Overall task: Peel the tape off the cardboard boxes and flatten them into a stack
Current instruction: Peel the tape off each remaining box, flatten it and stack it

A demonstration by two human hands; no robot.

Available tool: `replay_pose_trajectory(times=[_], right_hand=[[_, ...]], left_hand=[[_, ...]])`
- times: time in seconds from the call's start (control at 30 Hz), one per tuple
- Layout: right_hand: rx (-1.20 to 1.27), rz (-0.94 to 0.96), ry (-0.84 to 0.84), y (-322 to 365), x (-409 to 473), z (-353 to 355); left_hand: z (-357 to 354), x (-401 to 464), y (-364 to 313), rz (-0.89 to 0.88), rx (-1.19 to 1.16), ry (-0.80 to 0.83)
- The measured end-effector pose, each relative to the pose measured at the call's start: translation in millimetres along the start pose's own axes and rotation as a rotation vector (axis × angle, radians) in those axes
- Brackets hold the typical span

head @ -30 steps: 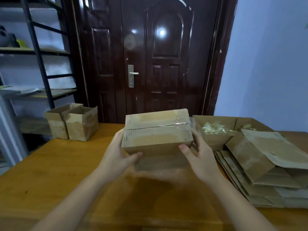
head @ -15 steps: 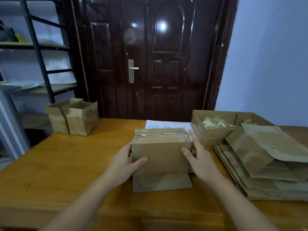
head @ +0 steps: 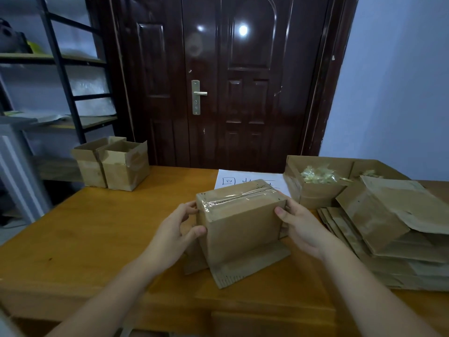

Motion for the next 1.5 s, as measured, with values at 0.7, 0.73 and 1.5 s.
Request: replay_pose_trajectory(times=[0.7, 0.73, 1.5], right_hand=[[-1.063, 0.767, -0.158, 12.9, -78.4, -55.5], [-1.105, 0.79, -0.167, 9.7, -78.6, -53.2], [-1.005, 0.661, -0.252, -8.0, -76.7, -15.4]], left_hand=[[-40.3, 4.5, -64.4, -0.198, 0.318, -0.029], [-47.0, 5.8, -67.8, -0.215, 0.333, -0.003], [-94.8, 15.5, -59.9, -0.577, 0.379, -0.037]])
Point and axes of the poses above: each hand's wrist, its own x-axis towards the middle knuckle, its own z-axis out of the back of the hand, y = z × x, the point moved 3 cm from there along x, towards the middle knuckle, and after that the axes turned 12 degrees about -z, right-handed, at the moved point
